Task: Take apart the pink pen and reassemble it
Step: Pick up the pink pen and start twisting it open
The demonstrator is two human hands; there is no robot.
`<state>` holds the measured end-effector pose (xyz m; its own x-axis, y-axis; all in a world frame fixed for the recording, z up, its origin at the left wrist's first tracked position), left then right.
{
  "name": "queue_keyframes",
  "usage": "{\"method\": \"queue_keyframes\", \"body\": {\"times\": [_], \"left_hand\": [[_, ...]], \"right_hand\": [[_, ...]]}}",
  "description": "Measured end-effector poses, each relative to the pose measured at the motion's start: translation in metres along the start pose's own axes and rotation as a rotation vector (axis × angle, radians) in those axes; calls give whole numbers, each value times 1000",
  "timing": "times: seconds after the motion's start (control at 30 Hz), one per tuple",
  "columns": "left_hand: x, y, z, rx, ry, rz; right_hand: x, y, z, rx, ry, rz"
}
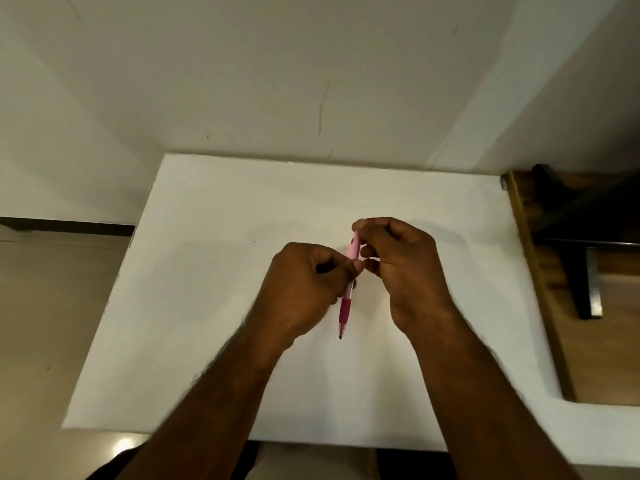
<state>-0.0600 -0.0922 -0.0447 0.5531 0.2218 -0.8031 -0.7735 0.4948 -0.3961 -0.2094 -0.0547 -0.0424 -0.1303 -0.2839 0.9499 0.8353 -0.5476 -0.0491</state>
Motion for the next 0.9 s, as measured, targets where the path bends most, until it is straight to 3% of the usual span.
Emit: {"method": "queue_keyframes", "body": {"times": [0.13,0.2,0.4,0.57,0.73,0.9], "left_hand": [[-1,2,2,24,10,-31],[0,-1,1,0,16,-10],[-2,-1,-3,-8,15,18],[1,-8,-4,-31,23,1],[1,-9,-4,-37,24,-16],[-1,-5,-3,-17,18,-37]], "right_hand": [[0,-20,-9,-124,-35,-61],[0,-31,-10,-168,-96,95],[2,-16,-4,-84,-305,681],[-3,-7,-6,-27,-316,837],[-1,-13,-9,6,-255,784],[4,-27,-10,-57,-96,217]]}}
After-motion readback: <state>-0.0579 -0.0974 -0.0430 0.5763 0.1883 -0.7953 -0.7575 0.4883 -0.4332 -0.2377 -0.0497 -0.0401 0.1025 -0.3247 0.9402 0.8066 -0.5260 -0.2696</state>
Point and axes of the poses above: each hand's wrist, its own z-axis away from the middle knuckle, its own y-axis out of the palm, x = y × z, the point moved 9 cm from there along -z, towards the middle knuckle, and after that the axes turned 5 degrees about -y, right-handed, at the moved point
